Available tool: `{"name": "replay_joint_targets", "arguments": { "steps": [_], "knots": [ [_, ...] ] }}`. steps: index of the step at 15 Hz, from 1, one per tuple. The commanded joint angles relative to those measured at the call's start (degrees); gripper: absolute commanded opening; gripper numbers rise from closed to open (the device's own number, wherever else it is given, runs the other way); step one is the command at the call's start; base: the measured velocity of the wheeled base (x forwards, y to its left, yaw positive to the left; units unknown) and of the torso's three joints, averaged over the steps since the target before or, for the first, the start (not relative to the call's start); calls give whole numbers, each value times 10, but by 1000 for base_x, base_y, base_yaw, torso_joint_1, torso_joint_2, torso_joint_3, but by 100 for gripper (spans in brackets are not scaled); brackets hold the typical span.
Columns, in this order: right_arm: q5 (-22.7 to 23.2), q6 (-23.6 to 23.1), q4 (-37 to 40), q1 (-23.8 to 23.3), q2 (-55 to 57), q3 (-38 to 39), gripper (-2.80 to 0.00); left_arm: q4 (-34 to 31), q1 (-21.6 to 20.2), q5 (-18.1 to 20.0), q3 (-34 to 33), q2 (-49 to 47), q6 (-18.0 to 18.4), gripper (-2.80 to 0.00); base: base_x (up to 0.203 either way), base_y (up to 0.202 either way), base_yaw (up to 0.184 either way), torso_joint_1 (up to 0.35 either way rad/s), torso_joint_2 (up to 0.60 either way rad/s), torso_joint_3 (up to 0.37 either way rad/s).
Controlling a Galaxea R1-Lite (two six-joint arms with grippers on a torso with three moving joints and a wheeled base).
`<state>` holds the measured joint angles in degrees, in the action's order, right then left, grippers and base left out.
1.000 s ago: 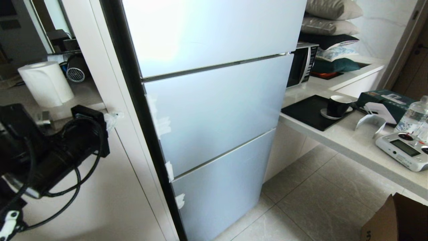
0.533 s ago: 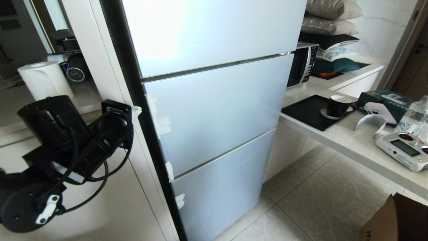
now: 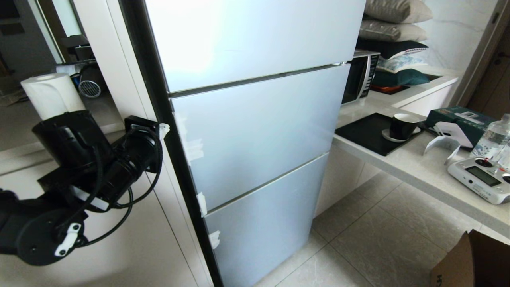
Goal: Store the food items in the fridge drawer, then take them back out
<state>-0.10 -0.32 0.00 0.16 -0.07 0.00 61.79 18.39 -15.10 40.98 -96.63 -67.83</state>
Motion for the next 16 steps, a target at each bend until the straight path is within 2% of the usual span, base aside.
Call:
{"name": "replay_joint_targets", "arguments": {
  "steps": [1, 16],
  "knots": [
    [0, 0, -1, 0, 0, 0, -280, 4, -10, -1, 2, -1, -4, -280, 0, 0, 0, 0, 0, 0],
    [0, 0, -1, 0, 0, 0, -280, 15, 0, 4, 52, -56, 7, -280, 0, 0, 0, 0, 0, 0]
  ]
}}
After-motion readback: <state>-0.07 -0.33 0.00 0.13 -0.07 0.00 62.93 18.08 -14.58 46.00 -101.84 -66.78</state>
